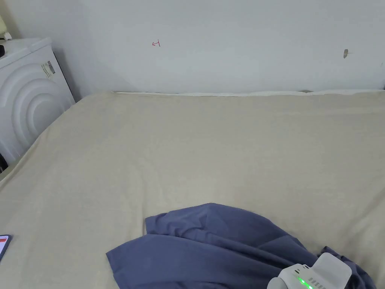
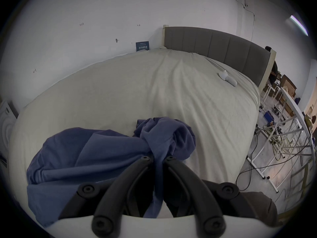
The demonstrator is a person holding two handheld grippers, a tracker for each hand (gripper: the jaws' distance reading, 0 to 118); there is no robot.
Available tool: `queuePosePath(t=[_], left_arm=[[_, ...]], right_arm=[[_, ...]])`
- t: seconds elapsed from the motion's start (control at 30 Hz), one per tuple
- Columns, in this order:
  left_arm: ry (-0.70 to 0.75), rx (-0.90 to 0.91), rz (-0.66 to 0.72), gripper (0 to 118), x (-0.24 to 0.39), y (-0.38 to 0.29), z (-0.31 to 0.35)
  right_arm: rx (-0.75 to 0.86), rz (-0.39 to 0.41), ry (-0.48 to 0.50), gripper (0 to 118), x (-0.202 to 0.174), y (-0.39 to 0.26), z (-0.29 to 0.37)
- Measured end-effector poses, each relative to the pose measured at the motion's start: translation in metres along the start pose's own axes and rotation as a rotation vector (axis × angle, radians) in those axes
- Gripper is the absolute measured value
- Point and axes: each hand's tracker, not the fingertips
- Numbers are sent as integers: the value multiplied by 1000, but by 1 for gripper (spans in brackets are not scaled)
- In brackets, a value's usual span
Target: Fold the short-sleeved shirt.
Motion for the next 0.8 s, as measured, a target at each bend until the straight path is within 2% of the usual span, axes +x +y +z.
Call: queuePosePath(t=[0.03,0.07,0.17,0.2,0.23,0.33,0.43,0.5,0.63,0.77,0.8], left_arm=[[-3,10,17,16,-4,-3,1],[-11,22,36,36,-8,-4,4],[-5,46,74,71,-23,-5,21],[8,55,82,114,-29,-5,30],[31,94,99,118,-36,-6,44],[150,229,134,118,-49,8,94],[393,393,125,118,-58,16,160],[500,521,165,118,-64,7,216],[621,739,263,118,-72,-8,320],[686,801,268,116,-75,-27,387],[728,800,274,111,-75,-34,399]], right_arm=[[-3,2,2,0,-2,-1,0],[-6,5,5,0,-4,-1,0],[-3,12,24,0,-12,-1,3],[2,14,30,0,-15,1,4],[10,17,37,0,-18,2,7],[43,24,61,0,-27,10,16],[74,26,85,0,-39,22,30],[110,43,105,0,-50,30,43],[192,73,144,0,-71,47,74],[264,91,177,0,-87,58,103],[275,92,180,0,-91,60,109]])
